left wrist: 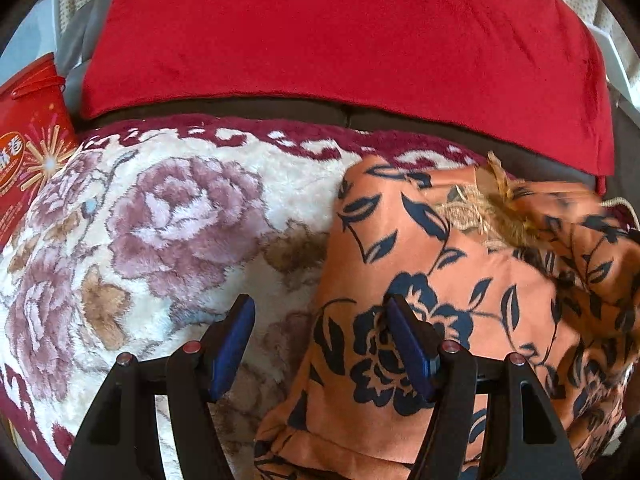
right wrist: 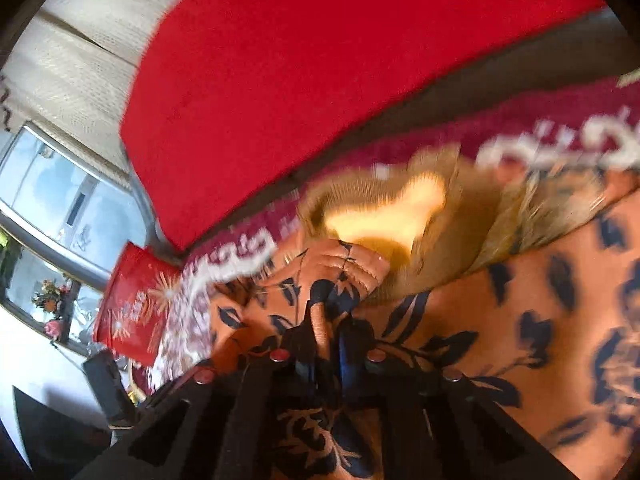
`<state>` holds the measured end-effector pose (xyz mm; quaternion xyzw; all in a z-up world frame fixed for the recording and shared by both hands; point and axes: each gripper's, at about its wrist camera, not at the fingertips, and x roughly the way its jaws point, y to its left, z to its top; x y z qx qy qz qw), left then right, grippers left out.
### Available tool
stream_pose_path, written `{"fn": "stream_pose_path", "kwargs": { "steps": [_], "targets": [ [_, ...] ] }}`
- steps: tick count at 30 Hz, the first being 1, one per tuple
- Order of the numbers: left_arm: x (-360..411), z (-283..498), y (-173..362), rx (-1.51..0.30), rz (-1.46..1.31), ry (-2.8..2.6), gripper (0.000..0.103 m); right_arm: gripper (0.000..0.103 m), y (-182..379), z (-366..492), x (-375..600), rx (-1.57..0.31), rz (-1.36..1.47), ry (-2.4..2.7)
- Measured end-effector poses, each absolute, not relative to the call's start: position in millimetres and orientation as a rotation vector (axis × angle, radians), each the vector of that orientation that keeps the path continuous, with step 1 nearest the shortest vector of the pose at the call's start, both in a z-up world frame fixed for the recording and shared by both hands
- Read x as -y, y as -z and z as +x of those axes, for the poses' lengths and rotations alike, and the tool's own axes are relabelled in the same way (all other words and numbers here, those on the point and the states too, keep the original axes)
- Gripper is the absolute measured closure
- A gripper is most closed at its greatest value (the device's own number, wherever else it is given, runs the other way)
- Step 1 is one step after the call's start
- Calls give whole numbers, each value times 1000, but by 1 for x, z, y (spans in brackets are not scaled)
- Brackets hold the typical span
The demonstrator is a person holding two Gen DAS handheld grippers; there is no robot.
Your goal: Fold small clothes
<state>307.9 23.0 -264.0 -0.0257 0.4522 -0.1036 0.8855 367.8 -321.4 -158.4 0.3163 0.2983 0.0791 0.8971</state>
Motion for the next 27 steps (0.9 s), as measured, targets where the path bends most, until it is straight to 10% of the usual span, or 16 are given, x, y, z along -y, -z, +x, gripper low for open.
{"fn": "stream_pose_path", "kwargs": {
  "steps": [7, 17, 22, 24, 27],
  "targets": [
    [-22, 308, 253, -891, -85, 165, 34, 95, 122, 248, 394, -384, 727, 65],
    [-1, 294, 234, -786, -28, 104, 34, 90, 196, 180, 447, -667, 834, 169],
    [6, 282, 216, -680, -24, 121, 34, 62, 174, 159, 453, -592, 745, 273],
    [10, 280, 212, -670, -15, 171, 34, 34, 167, 149, 463, -543, 714, 370],
    [18, 280, 218, -714, 5, 230, 34, 34, 156, 141, 468, -463, 685, 376]
  ]
}}
